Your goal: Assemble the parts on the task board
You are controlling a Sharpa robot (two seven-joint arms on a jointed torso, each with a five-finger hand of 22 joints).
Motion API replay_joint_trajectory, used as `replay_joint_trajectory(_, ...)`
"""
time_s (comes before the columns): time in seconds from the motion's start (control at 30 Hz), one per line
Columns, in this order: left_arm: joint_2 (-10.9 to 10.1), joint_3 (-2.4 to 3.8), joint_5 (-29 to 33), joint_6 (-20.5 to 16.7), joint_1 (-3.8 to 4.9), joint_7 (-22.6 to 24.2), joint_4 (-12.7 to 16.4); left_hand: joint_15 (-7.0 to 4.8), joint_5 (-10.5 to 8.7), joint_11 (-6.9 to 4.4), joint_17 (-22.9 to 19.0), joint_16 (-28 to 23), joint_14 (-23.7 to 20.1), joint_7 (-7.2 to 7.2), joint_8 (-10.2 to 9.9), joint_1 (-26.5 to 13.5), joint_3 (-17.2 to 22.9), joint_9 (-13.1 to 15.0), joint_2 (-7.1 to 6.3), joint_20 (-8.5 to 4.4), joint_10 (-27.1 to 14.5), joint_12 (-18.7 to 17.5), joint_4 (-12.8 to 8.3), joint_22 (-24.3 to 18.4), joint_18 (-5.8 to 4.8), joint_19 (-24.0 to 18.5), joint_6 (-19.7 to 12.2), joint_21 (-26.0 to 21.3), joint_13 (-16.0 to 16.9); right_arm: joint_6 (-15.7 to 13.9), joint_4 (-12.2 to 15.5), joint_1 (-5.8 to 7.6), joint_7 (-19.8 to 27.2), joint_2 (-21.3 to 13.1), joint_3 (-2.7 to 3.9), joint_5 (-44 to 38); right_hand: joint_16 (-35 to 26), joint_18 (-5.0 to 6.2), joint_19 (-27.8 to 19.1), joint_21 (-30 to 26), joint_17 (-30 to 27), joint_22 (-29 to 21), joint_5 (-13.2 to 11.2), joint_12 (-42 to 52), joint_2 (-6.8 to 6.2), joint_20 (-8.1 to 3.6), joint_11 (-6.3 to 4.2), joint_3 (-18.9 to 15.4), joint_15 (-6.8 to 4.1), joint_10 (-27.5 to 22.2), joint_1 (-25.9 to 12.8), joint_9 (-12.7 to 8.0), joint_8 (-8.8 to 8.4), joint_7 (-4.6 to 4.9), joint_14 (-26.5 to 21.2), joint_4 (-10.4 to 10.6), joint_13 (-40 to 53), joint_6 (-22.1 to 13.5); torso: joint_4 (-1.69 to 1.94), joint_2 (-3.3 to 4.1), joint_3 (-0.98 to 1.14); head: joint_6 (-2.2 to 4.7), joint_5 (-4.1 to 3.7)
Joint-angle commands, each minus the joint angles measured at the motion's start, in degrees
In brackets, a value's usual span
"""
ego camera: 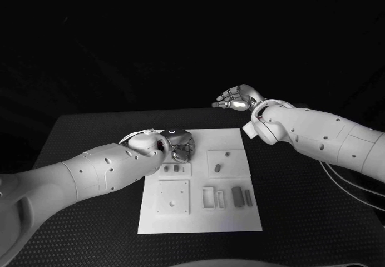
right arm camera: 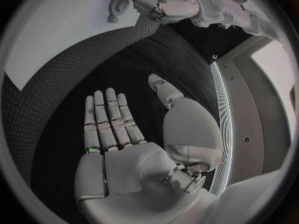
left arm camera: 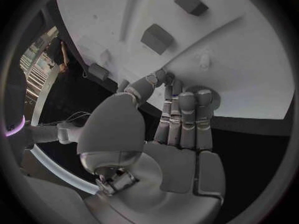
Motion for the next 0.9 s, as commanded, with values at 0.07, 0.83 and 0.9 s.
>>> replay_joint_trajectory(0.07, 0.36, -0.25, 0.20, 1.43, -0.58, 0.60, -0.30, -0.27, -0.40, -0.01, -0.13, 0.40, 0.30, -0.04, 0.24, 0.00, 0.15, 0.03, 1.00, -0.03, 0.59, -0.40, -0.02, 0.10, 3.96, 0.50, 0.54, 0.38, -0.05, 0.69, 0.12, -0.01, 0.27, 0.05, 0.02, -0.08, 0.30, -0.68, 0.35, -0.25, -0.09, 0.09, 0.37, -0.27, 0.17, -0.13, 0.32, -0.03, 0.05, 0.02, -0.28, -0.07, 0.31, 1.25, -0.52, 0.38, -0.07, -0.38, -0.01, 0.07, -0.02, -0.06, -0.08)
replay_joint_trajectory(0.83, 0.41, -1.45, -0.47, 0.30, -0.83, 0.80, -1.15, -2.24, 0.16, -2.01, -1.11, 1.94, 3.02, -1.12, 0.67, 3.69, 1.45, 0.32, 3.99, -1.45, 5.73, 0.30, -1.11, 0.46, 3.82, 2.16, 3.86, 0.92, 1.21, 0.67, 0.14, -0.01, 0.31, 0.14, 0.02, -0.08, 0.33, -0.68, 0.37, -0.32, -0.13, 0.17, 0.37, -0.27, 0.17, -0.13, 0.32, -0.06, 0.05, 0.02, -0.31, -0.09, 0.33, 1.25, -0.53, 0.42, -0.07, -0.39, -0.04, 0.01, 0.00, -0.23, -0.11)
replay_joint_trajectory(0.9, 0.35, -1.46, -0.47, -0.61, -0.88, 0.94, -1.20, -2.29, 0.23, -2.05, -1.17, 1.92, 3.13, -1.16, 0.66, 3.78, 1.48, 0.32, 4.04, -1.50, 5.82, 0.27, -1.12, 0.43, 3.81, 2.24, 3.93, 0.91, 1.24, 0.65, 0.14, -0.01, 0.31, 0.09, 0.02, -0.08, 0.33, -0.68, 0.37, -0.33, -0.14, 0.17, 0.37, -0.27, 0.17, -0.13, 0.32, -0.06, 0.05, 0.02, -0.32, -0.09, 0.33, 1.25, -0.53, 0.42, -0.07, -0.38, -0.02, 0.03, -0.01, -0.22, -0.12)
